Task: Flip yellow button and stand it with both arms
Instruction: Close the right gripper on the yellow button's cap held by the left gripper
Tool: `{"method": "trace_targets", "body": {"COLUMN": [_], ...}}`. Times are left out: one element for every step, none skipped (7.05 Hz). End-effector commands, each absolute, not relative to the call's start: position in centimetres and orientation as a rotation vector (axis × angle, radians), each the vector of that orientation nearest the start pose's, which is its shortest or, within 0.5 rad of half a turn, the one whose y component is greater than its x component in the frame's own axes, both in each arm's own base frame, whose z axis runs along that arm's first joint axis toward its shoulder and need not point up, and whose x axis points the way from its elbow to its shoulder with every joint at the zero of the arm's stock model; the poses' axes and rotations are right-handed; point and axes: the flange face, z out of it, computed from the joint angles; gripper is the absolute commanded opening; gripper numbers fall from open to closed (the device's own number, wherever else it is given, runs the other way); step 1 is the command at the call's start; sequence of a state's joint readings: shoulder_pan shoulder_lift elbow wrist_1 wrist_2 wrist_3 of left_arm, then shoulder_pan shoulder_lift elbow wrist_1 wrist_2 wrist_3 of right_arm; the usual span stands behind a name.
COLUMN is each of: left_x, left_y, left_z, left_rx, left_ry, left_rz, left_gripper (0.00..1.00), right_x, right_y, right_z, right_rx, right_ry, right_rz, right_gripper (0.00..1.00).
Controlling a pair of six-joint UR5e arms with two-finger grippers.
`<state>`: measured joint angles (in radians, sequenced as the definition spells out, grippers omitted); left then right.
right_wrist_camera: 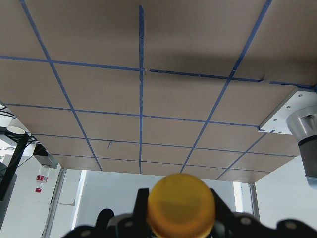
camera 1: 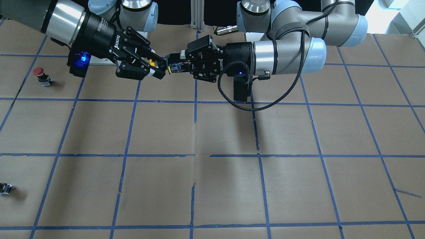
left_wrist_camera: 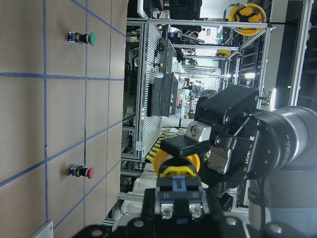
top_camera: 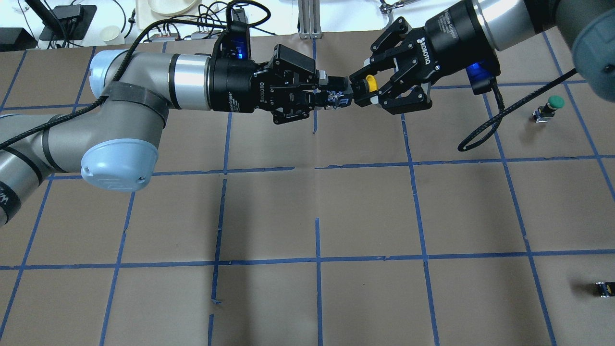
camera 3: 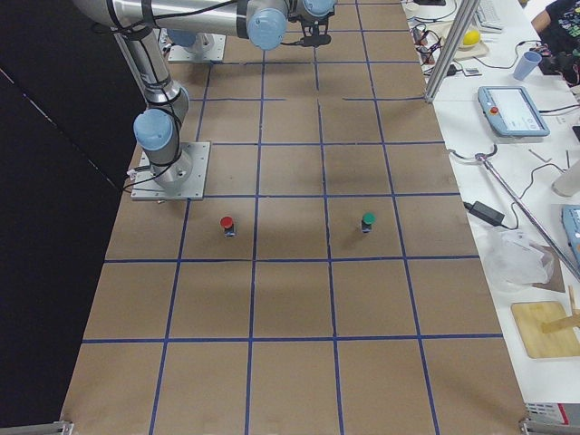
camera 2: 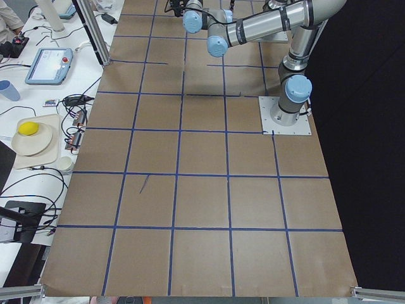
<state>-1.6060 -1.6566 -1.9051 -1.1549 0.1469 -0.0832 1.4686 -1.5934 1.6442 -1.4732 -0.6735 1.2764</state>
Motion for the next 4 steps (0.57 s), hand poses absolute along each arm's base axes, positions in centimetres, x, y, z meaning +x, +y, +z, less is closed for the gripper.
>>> {"method": "trace_targets", "body": {"left_x": [-24.91, -24.91, -24.91, -24.91], "left_y": [-48.63, -48.63, -48.63, -48.70], "left_z": [41.08, 41.08, 41.06, 41.06], "left_rx": [0.043, 0.043, 0.046, 0.072], "left_ry": [-1.720, -1.720, -1.720, -1.719], "left_rz": [-0.090, -0.090, -0.093, -0.115], "left_gripper": [0.17, 0.34, 0.59, 0.74], "right_x": [16.08, 16.08, 16.08, 16.08], "right_y": [-49.16, -49.16, -49.16, -49.18], "right_z": [49.22, 49.22, 49.22, 49.24], "right_rx": [1.566, 1.566, 1.566, 1.565], "right_ry": [1.764, 1.764, 1.764, 1.764], "right_rz": [0.772, 0.772, 0.772, 0.770], "right_gripper": [0.06, 0.06, 0.05, 0.03]}}
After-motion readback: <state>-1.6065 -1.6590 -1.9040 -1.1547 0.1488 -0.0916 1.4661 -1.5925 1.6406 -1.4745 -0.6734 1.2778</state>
